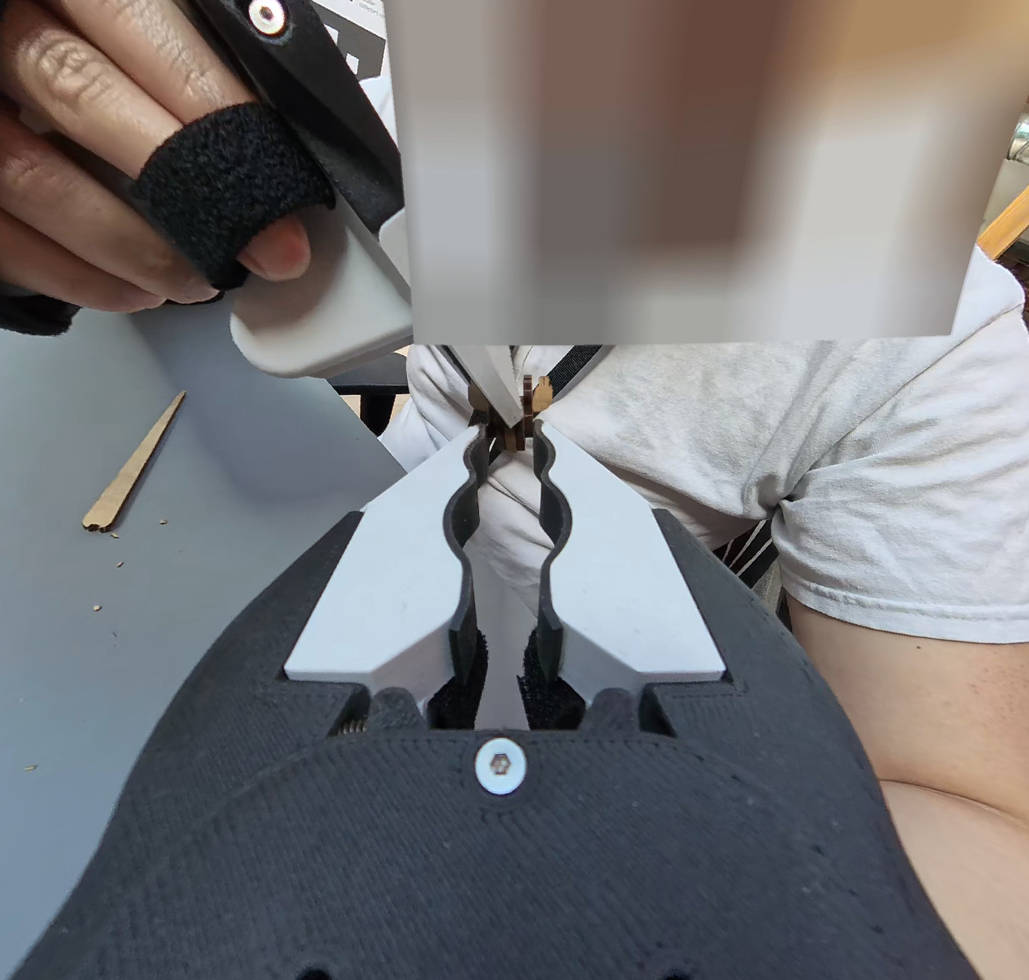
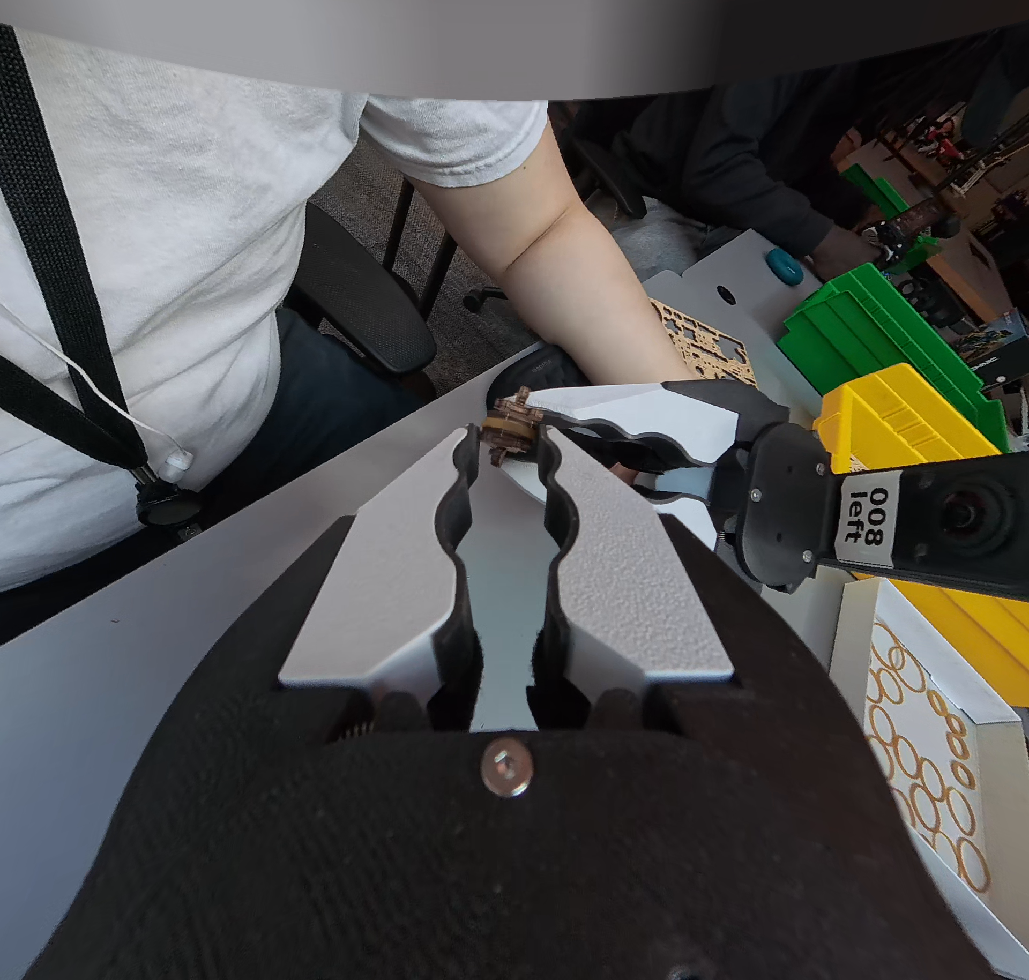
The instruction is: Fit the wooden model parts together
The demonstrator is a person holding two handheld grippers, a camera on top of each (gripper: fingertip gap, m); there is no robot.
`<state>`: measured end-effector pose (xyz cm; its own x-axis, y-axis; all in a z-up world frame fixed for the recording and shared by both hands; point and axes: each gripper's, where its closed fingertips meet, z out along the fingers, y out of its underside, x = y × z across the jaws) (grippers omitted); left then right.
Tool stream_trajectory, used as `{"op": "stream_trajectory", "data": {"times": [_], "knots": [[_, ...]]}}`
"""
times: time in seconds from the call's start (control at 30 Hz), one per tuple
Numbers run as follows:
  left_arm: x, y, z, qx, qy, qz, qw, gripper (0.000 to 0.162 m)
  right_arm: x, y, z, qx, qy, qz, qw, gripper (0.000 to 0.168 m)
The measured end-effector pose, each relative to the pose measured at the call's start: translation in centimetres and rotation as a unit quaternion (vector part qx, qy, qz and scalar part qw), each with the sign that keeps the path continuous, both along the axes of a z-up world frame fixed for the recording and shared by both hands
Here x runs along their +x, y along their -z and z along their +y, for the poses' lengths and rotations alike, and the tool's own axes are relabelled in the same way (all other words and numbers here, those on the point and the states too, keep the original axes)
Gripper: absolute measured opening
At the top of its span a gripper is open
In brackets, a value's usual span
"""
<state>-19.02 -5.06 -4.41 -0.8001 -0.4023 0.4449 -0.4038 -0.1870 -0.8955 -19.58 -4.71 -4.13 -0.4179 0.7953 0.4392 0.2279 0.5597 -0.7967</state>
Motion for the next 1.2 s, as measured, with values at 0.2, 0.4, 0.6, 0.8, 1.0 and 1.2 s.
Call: {"op": "stream_trajectory", "data": {"times": [0.2, 0.4, 0.6, 0.8, 1.0, 1.2], "knots": [[-0.08, 0.03, -0.07, 0.001, 0.002, 0.000, 1.000, 0.013, -0.07, -0.04, 0.00, -0.012, 0.000, 0.001, 1.000, 0.019], [-0.07, 0.10, -0.08, 0.001, 0.003, 0.003, 1.000, 0.013, -0.07, 0.04, 0.01, -0.018, -0.001, -0.002, 1.000, 0.019], [-0.04, 0.06, -0.03, -0.003, 0.003, 0.005, 1.000, 0.013, -0.05, 0.00, 0.11, -0.026, -0.002, 0.001, 1.000, 0.019], [-0.07, 0.06, -0.05, -0.004, 0.006, 0.008, 1.000, 0.013, -0.09, 0.03, 0.13, -0.037, -0.003, -0.001, 0.999, 0.019], [-0.07, 0.21, -0.19, 0.000, 0.008, 0.011, 1.000, 0.013, -0.10, 0.17, 0.04, -0.052, -0.008, -0.005, 0.999, 0.019], [0.24, -0.19, 0.39, -0.009, -0.009, 0.005, 1.000, 0.013, -0.13, 0.54, 0.39, -0.043, 0.006, -0.018, 0.999, 0.028]]}}
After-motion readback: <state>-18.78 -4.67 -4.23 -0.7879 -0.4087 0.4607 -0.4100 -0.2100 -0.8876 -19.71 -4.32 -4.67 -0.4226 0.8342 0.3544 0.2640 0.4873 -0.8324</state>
